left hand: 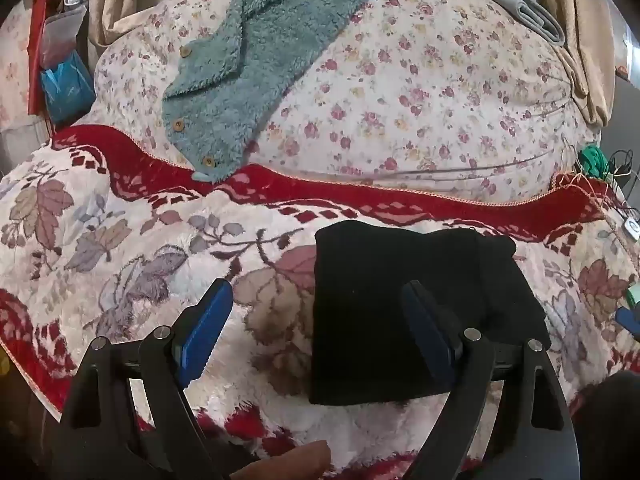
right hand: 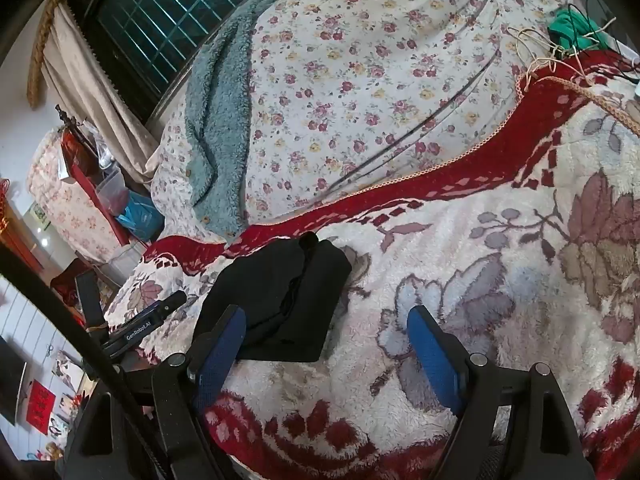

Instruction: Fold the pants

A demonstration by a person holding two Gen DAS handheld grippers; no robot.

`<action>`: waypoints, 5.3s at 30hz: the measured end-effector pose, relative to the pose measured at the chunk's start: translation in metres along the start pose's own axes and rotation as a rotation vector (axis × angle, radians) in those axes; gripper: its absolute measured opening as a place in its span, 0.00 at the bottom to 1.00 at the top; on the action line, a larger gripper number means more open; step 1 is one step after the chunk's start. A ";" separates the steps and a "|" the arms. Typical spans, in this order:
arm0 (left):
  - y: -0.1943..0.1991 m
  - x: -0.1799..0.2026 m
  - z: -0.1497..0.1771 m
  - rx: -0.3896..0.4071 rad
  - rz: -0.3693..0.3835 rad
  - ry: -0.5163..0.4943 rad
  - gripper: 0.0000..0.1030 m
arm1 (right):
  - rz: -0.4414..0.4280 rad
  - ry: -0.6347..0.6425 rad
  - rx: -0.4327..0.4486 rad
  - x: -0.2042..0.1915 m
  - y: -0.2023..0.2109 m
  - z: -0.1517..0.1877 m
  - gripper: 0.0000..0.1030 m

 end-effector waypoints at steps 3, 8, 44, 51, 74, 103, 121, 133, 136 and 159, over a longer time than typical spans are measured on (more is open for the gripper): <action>0.002 0.002 0.001 0.004 -0.004 -0.005 0.84 | -0.001 -0.001 -0.001 0.000 0.000 0.000 0.80; -0.001 -0.001 0.000 -0.020 0.008 0.011 0.84 | 0.000 0.002 0.001 -0.001 0.000 0.000 0.80; -0.009 -0.054 -0.008 -0.204 0.082 0.241 0.84 | -0.536 -0.550 -0.129 -0.013 -0.105 0.013 0.64; -0.010 -0.054 -0.009 -0.210 0.084 0.244 0.84 | -0.425 -0.522 -0.213 -0.018 -0.134 0.016 0.63; -0.010 -0.066 -0.010 -0.221 0.122 0.328 0.84 | -0.058 0.002 -0.196 -0.085 -0.133 -0.036 0.16; -0.007 -0.080 -0.011 -0.226 0.171 0.446 0.84 | 0.979 0.783 -0.104 -0.141 0.179 -0.420 0.15; 0.078 -0.131 0.025 0.045 0.039 0.566 0.84 | 0.431 0.775 -0.290 -0.280 -0.094 -0.324 0.15; 0.063 -0.147 0.033 -0.032 0.099 0.639 0.84 | 0.221 0.886 -0.476 -0.379 -0.255 -0.217 0.07; 0.059 -0.149 0.034 -0.042 0.113 0.654 0.84 | 0.241 0.888 -0.502 -0.363 -0.265 -0.212 0.07; 0.034 -0.151 0.035 -0.119 0.134 0.685 0.84 | 0.183 1.395 -0.809 -0.297 -0.424 -0.032 0.16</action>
Point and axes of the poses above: each gripper's, at about its wrist camera, not at the fingertips, and y roughly against the way its jaws point, x to its right, z to its underside, the point moved 5 cm from there along -y, roughly the way its jaws point, and after that the axes turned 11 degrees about y, right-handed, at the moved point
